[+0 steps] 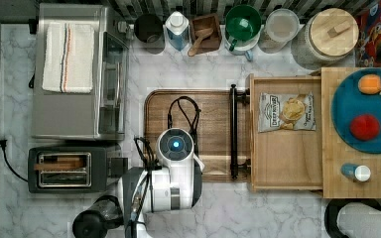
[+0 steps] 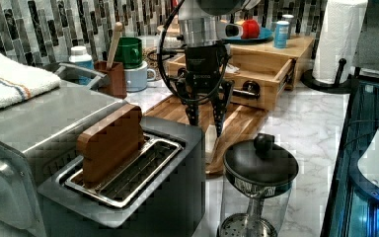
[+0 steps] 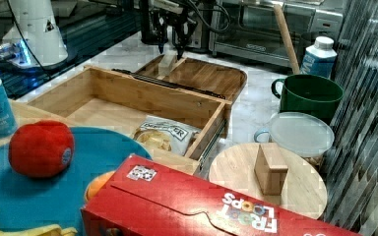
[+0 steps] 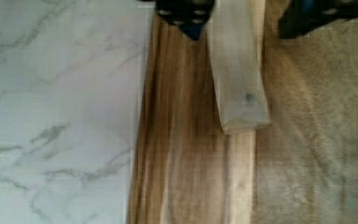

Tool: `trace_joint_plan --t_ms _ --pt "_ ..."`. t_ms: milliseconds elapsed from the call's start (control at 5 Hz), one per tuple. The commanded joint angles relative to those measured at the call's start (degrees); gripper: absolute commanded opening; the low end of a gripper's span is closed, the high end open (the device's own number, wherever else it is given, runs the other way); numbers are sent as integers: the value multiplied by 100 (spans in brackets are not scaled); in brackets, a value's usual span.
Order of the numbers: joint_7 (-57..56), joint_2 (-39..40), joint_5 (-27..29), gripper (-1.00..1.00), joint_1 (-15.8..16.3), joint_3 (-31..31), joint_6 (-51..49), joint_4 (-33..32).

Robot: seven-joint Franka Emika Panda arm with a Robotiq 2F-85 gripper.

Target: Place the butter on the board.

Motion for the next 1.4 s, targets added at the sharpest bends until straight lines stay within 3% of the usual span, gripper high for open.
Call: trace_joint_plan --t_ms 200,1400 --pt "213 190 -283 100 34 282 49 315" --pt "215 190 -282 100 37 278 49 313"
